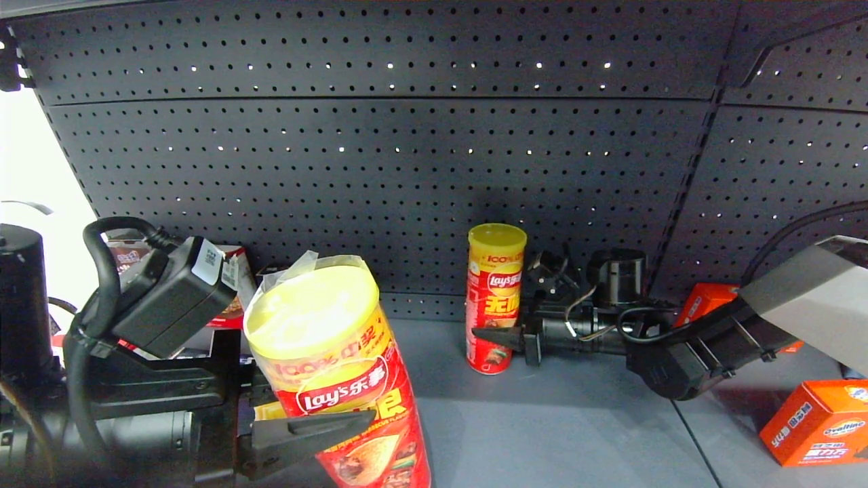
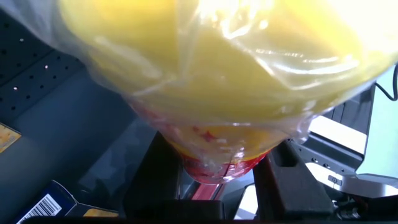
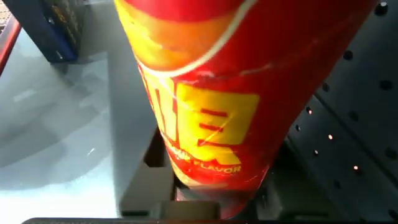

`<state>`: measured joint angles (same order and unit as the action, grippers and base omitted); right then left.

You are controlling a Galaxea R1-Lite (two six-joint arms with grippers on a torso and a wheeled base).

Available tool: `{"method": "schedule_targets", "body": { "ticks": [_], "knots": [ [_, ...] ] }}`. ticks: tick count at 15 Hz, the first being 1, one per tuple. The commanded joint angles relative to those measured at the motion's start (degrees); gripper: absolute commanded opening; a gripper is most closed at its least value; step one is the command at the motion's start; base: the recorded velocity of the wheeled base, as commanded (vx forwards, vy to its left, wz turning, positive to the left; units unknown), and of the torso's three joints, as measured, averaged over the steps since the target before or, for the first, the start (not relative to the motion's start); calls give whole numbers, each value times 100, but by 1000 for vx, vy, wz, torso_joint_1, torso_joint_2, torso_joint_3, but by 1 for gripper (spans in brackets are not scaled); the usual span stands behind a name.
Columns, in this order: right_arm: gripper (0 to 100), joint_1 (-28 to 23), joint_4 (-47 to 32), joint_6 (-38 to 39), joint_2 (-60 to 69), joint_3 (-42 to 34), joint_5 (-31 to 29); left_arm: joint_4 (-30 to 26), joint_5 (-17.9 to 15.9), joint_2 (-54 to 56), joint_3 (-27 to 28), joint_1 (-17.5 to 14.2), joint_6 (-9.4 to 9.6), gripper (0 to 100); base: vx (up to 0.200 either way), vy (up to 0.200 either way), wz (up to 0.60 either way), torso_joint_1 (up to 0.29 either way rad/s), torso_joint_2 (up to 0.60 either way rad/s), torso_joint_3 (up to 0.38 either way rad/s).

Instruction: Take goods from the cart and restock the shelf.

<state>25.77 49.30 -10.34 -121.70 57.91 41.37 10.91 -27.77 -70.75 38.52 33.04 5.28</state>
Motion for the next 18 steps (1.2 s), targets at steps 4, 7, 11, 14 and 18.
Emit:
{"method": "schedule_targets", "body": {
  "ticks": [4,7,11,14,18],
  "knots": [
    [0,77,36,111,1034,-860,-850,-1,0,9,-20,1,-1,0,0,0,0,0,0,0],
    [0,271,150,445,1808,-1695,-1017,-1,0,27,-20,1,-1,0,0,0,0,0,0,0],
    [0,789,906,770,2616,-2802,-1580,-1,0,9,50,1,-1,0,0,0,0,0,0,0],
    [0,1299,932,1113,3003,-3259,-2098,-1,8,-9,59,1,-1,0,0,0,0,0,0,0],
    [0,1404,1548,1130,2906,-3927,-2142,-1,17,-26,59,1,-1,0,0,0,0,0,0,0]
  ]
}}
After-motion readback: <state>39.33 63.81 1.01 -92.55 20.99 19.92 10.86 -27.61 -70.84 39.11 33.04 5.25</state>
